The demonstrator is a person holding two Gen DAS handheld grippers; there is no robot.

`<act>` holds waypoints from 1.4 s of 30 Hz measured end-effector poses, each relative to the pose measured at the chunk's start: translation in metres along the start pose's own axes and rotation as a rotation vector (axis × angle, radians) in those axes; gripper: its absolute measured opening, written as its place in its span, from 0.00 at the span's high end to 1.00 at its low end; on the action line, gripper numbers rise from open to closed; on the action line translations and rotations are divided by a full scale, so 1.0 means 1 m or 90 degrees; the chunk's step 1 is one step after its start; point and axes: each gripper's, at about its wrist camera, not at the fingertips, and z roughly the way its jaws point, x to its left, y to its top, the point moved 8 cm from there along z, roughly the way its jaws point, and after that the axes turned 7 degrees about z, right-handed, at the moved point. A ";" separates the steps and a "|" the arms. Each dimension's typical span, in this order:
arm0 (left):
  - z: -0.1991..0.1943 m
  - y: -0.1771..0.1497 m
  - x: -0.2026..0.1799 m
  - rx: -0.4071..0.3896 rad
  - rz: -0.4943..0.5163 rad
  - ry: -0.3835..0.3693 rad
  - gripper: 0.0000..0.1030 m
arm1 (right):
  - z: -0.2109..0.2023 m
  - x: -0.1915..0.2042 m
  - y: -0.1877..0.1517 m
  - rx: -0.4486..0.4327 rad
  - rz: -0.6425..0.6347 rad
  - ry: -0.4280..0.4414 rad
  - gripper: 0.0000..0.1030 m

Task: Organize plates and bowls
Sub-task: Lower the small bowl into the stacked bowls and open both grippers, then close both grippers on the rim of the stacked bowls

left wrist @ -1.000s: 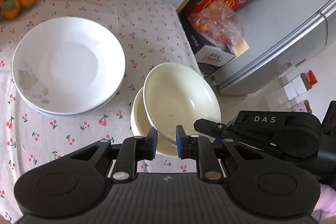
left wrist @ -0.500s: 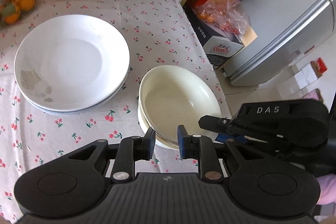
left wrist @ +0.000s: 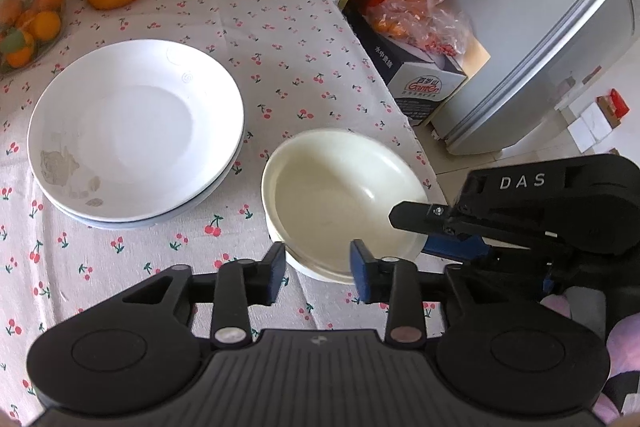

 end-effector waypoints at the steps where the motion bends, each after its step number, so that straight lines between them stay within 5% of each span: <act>1: 0.000 0.000 0.000 -0.001 0.006 0.001 0.63 | 0.000 0.001 0.000 -0.001 -0.004 0.001 0.75; 19: -0.004 -0.007 0.004 -0.012 0.054 0.013 0.24 | -0.010 0.012 0.004 -0.021 -0.074 0.011 0.33; 24: -0.007 -0.011 0.008 -0.023 0.081 0.039 0.05 | -0.009 0.014 0.005 -0.023 -0.119 0.004 0.22; 34: -0.010 -0.020 0.018 -0.055 0.159 0.083 0.01 | -0.004 0.005 0.014 -0.059 -0.213 -0.026 0.16; 42: -0.007 -0.029 0.017 -0.092 0.208 0.050 0.01 | 0.002 -0.004 0.021 -0.085 -0.284 -0.030 0.16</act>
